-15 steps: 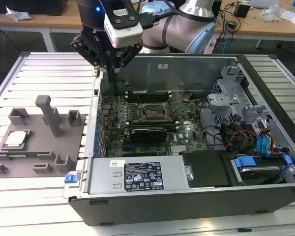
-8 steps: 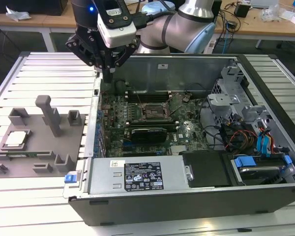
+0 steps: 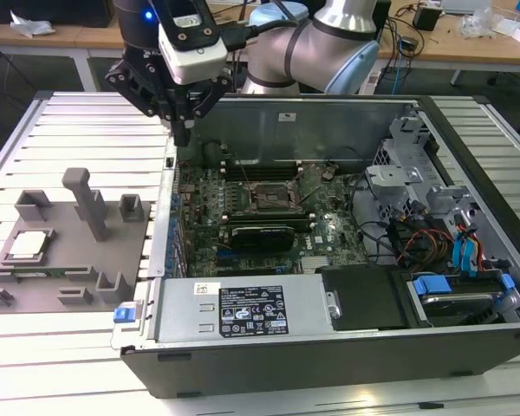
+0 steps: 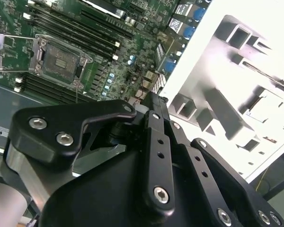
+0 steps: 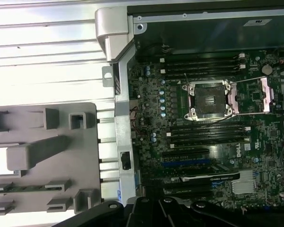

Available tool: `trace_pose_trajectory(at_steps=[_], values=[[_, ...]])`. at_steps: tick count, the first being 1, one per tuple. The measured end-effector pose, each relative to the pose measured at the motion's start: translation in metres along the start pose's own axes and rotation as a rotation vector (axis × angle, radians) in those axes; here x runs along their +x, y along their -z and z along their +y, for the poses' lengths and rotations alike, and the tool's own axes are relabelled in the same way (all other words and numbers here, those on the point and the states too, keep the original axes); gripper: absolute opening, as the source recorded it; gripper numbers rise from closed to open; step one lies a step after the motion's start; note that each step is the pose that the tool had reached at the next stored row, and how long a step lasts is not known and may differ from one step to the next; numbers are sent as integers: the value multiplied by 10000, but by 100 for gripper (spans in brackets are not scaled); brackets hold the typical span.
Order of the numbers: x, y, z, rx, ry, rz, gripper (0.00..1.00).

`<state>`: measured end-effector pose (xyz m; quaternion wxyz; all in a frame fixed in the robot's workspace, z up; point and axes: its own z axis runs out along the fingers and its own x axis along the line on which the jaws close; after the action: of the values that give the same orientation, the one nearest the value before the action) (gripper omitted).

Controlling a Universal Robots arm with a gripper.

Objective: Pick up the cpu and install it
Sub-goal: 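Reach for the cpu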

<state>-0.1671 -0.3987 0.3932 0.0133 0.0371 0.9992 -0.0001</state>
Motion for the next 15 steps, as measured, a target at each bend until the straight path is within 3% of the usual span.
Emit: trace_pose_trajectory(at_steps=[15], values=[[230,6,-17,0,-1,0,11]])
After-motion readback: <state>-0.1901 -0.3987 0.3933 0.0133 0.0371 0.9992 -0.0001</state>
